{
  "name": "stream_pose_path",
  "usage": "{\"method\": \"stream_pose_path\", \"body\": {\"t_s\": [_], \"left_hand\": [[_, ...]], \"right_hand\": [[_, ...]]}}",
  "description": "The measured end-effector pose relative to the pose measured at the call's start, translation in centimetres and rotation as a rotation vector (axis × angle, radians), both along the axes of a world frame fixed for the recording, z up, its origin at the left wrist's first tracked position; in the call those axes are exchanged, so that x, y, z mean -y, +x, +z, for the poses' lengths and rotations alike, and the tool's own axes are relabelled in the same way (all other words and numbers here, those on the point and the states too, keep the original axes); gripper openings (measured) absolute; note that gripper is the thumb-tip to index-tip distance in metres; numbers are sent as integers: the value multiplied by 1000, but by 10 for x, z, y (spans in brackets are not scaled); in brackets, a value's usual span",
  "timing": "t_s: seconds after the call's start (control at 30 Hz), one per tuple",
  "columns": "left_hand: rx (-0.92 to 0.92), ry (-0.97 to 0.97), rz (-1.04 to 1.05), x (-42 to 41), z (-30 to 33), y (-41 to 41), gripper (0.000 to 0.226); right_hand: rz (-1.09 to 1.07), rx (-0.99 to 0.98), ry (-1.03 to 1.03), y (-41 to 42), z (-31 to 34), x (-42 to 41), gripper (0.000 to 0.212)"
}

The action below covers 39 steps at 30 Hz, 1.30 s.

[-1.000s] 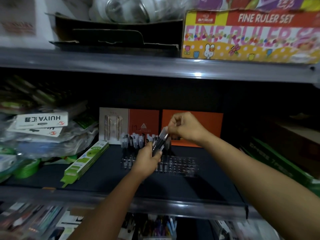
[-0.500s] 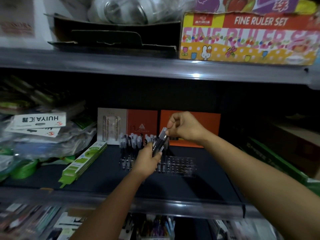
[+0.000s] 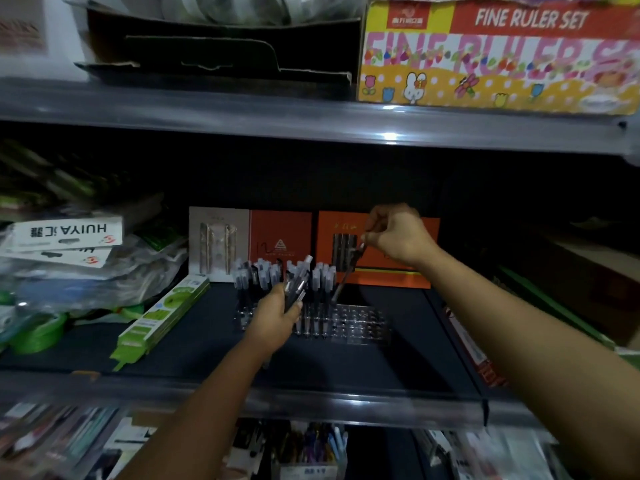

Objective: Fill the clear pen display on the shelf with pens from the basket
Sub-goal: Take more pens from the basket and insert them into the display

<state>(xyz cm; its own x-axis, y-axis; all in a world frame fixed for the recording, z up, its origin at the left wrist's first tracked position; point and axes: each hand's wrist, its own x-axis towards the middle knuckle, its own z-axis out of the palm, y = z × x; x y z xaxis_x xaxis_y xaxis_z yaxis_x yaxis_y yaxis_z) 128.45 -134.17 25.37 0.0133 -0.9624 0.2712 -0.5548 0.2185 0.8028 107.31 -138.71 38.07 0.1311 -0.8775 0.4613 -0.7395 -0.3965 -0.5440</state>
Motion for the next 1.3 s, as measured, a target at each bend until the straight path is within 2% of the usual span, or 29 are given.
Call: {"method": "stream_pose_path", "body": {"t_s": [0.13,0.3,0.37,0.67,1.3], "left_hand": [[0,-19,-27,2,-1,-4,21],[-17,-54,-63,5,1,-9,22],[-45,-38,-70,5,1,-10,20],[-107,-4,-80,9,-2,-11,14],[-126,-13,-106,6,2,-8,14]], "right_hand": [[4,-116,-11,4,-21,5,6],[37,-163,-14,12,-35,15,17],[44,-181,-36,15,-34,18,15],[77,-216,-92,22,-34,26,6],[135,-232,-53,28,-32,24,6]]}}
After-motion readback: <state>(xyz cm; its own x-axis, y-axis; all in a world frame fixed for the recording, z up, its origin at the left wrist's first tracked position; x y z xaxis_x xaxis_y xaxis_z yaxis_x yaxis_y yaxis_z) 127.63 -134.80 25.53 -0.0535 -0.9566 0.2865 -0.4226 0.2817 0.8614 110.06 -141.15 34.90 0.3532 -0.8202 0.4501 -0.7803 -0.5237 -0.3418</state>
